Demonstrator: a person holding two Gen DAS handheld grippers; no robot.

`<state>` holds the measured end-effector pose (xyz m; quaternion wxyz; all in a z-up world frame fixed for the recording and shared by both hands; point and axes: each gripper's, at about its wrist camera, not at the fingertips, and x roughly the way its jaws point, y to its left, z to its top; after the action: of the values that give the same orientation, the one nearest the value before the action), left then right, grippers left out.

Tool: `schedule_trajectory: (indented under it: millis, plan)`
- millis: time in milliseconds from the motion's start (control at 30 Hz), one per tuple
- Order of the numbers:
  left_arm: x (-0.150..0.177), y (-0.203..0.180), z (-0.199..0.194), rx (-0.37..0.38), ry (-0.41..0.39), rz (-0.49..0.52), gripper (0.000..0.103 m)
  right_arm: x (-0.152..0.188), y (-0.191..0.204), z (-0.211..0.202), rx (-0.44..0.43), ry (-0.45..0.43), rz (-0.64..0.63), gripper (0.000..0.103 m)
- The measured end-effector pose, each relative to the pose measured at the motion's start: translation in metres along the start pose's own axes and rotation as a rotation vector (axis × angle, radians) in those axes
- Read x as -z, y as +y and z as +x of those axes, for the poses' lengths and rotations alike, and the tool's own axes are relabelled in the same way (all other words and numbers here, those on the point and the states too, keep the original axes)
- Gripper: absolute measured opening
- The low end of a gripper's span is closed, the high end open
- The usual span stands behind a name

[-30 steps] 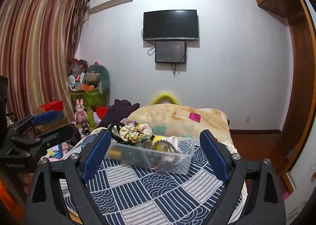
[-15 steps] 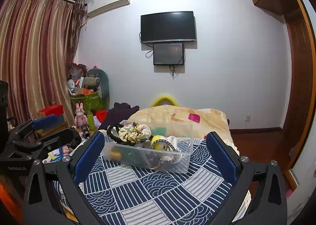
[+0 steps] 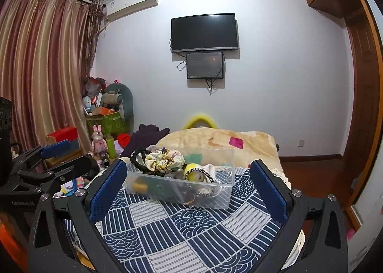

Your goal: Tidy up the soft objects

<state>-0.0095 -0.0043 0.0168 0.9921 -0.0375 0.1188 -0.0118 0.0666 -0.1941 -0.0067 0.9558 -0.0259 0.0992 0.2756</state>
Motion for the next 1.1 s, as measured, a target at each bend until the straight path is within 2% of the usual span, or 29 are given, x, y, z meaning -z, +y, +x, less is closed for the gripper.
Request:
schedule_trajectory:
  millis: [667,1100]
  plan:
    - [-0.0005,-0.0003,0.0046,-0.007,0.014,-0.027,0.103,0.0002,0.0033,-0.0023,-0.005,0.005,-0.007,0.103]
    - [-0.0007,-0.0024,0.0036,0.025,0.013,-0.028,0.103,-0.0003,0.0012,0.0003,-0.003,0.009,-0.004,0.103]
